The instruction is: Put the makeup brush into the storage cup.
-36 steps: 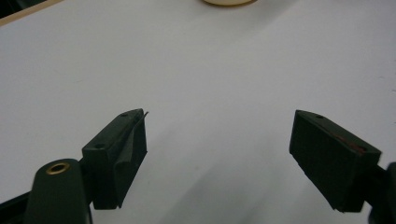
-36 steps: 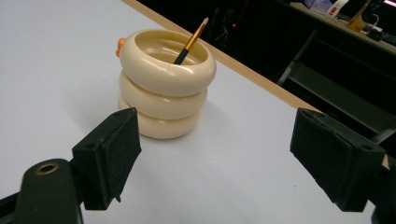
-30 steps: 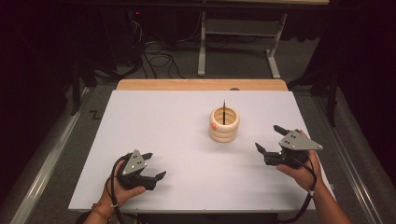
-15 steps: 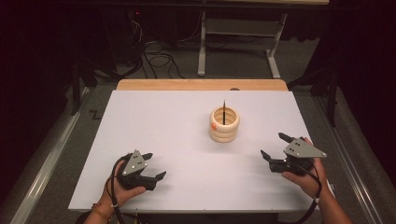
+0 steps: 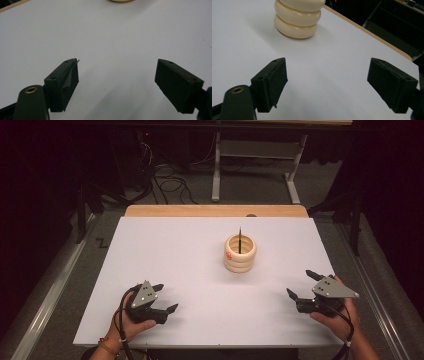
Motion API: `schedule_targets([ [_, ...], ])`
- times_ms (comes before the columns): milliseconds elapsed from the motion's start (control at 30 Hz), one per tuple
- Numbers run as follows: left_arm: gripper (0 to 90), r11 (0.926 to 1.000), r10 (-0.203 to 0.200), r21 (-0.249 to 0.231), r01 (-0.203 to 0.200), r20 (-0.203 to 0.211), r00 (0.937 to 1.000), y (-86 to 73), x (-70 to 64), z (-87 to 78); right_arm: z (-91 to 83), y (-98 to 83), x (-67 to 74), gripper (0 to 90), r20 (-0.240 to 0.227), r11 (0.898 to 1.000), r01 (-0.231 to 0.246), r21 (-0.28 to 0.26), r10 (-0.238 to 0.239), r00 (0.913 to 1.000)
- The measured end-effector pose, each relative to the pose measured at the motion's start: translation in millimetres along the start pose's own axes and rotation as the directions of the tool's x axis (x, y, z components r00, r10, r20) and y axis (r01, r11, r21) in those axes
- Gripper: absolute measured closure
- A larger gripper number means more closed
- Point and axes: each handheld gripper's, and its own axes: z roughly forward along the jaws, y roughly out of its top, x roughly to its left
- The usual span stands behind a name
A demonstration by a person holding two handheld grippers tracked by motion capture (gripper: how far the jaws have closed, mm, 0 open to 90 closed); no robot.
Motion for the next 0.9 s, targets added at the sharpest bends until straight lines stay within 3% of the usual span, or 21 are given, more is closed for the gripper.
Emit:
schedule_targets([
  [400,19.9,1.0000,0.000,0.001,0.000,0.000,1.0000,0.0,-0.6,0.8,-12.7,-18.6,3.4,17.0,0.005,1.000,0.019,0.022,-0.019,0.9998],
  [900,20.0,1.0000,-0.002,-0.001,0.002,0.002,1.0000,0.0,-1.1,1.0,-27.2,-36.6,-3.0,17.1,0.020,0.999,-0.050,-0.008,0.050,0.9986],
])
